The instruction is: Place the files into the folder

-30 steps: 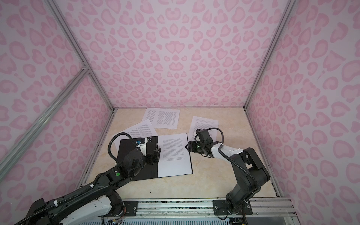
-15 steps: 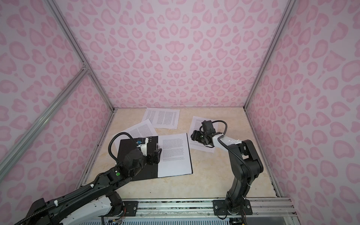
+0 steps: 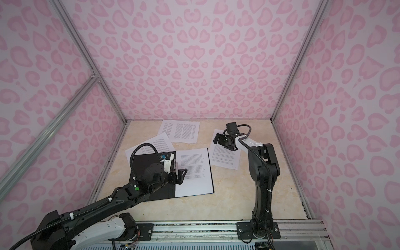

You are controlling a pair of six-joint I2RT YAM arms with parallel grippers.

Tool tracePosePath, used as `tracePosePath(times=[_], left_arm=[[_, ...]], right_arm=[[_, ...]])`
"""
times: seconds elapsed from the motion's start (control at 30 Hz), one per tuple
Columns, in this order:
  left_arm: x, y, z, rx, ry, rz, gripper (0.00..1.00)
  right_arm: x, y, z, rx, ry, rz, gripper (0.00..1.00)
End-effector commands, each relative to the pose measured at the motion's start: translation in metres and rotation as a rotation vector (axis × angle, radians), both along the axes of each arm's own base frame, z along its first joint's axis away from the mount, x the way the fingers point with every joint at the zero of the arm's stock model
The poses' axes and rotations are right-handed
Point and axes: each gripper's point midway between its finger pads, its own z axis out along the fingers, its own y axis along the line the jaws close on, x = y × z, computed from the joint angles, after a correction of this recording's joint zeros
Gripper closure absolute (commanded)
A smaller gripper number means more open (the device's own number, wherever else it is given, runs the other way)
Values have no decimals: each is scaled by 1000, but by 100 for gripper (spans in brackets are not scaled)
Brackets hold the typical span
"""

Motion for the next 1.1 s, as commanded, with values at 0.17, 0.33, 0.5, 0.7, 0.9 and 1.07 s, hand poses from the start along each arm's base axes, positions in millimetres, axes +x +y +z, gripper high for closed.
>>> tracePosePath(times=[0.17, 0.33, 0.5, 0.7, 0.9, 1.07], left_arm=[[-9, -30, 4, -57, 35, -146, 0], [-19, -53, 1, -75, 75, -251, 1], [-31, -91, -3, -95, 122, -350, 2], [-48, -148, -6, -89, 222, -486, 3], [-51, -200, -19, -89, 313, -547, 3], [-31, -234, -45, -51, 372, -534, 4]], right_arm=[[-31, -11, -34, 12, 131, -19, 2], [-58, -41, -35, 87, 124, -156, 2], [-96, -50, -26, 114, 93, -171, 2], [-143, -82, -23, 159, 76, -232, 2], [-166, -108, -11, 179, 44, -249, 2], [-161, -126, 20, 180, -37, -287, 2]])
